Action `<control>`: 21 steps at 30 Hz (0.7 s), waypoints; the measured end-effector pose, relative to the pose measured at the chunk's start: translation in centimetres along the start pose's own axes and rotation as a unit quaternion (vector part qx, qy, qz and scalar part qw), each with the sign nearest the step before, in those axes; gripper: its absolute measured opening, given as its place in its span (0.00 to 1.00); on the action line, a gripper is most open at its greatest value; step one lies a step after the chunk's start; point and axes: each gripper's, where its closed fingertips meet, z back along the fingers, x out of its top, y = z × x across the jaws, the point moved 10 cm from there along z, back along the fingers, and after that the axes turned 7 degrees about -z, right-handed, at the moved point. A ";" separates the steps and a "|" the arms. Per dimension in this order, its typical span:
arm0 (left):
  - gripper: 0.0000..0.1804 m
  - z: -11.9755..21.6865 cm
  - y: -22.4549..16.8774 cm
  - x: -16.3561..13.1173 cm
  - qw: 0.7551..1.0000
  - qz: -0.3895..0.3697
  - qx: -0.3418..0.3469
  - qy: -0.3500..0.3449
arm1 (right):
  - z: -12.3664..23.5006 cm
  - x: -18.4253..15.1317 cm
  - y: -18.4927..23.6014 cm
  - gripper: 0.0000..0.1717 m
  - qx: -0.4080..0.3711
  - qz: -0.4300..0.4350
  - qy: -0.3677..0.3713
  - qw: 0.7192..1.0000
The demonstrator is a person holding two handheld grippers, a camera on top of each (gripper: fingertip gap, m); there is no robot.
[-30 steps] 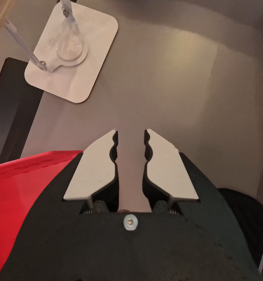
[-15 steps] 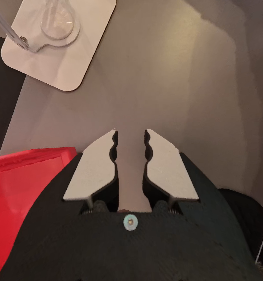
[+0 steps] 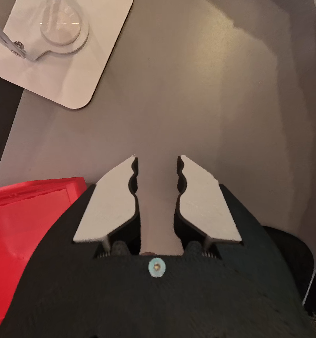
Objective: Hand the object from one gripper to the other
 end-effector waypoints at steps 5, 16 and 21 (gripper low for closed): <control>0.29 0.5 0.0 0.3 1.000 0.012 0.009 -0.019 | 3.0 -1.0 1.0 0.36 -0.018 0.018 -0.039 0.999; 0.40 -0.8 -2.5 2.2 0.991 0.018 -0.010 -0.131 | 19.0 -16.8 14.5 0.36 -0.024 0.015 -0.280 0.960; 0.44 -4.3 -4.5 3.9 0.984 0.019 -0.038 -0.172 | 19.5 -25.3 25.0 0.37 -0.017 0.033 -0.334 0.942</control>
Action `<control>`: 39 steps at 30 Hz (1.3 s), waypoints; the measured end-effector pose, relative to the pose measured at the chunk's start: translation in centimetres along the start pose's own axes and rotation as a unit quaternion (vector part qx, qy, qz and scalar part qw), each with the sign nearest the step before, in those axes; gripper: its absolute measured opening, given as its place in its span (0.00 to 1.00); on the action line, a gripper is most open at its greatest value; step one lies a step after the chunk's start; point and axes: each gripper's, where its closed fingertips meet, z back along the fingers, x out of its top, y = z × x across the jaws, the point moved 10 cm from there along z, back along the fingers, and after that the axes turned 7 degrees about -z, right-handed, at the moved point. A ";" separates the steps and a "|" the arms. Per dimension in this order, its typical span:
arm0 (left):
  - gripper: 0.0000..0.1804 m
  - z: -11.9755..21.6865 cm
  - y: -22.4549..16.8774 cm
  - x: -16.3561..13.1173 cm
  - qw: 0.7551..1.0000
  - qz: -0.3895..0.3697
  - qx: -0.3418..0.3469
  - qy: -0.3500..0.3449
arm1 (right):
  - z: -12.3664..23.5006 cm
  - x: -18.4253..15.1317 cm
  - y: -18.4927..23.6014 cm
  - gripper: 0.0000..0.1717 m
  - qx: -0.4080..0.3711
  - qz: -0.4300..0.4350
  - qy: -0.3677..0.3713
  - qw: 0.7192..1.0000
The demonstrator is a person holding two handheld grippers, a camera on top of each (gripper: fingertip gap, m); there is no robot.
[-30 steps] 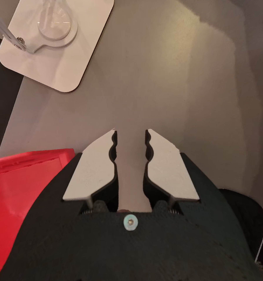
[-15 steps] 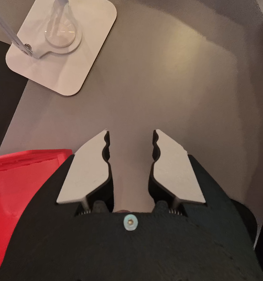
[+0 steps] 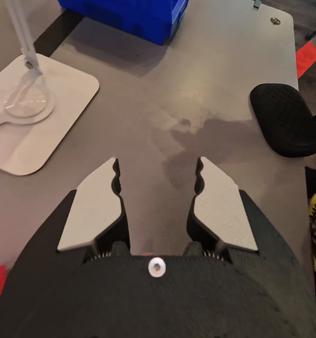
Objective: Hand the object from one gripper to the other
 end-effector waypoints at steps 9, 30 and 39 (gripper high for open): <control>0.62 -7.5 -5.3 1.8 0.999 -0.022 -0.014 0.027 | 1.5 -8.8 10.8 0.59 0.023 0.010 0.077 0.997; 0.73 -12.9 -8.3 1.6 0.997 0.010 0.011 0.074 | 6.2 -16.8 16.7 0.67 -0.103 0.044 -0.007 0.994; 0.75 -14.5 -8.4 0.2 0.996 0.036 0.005 0.077 | 4.7 -18.3 15.7 0.74 -0.095 0.020 0.010 0.995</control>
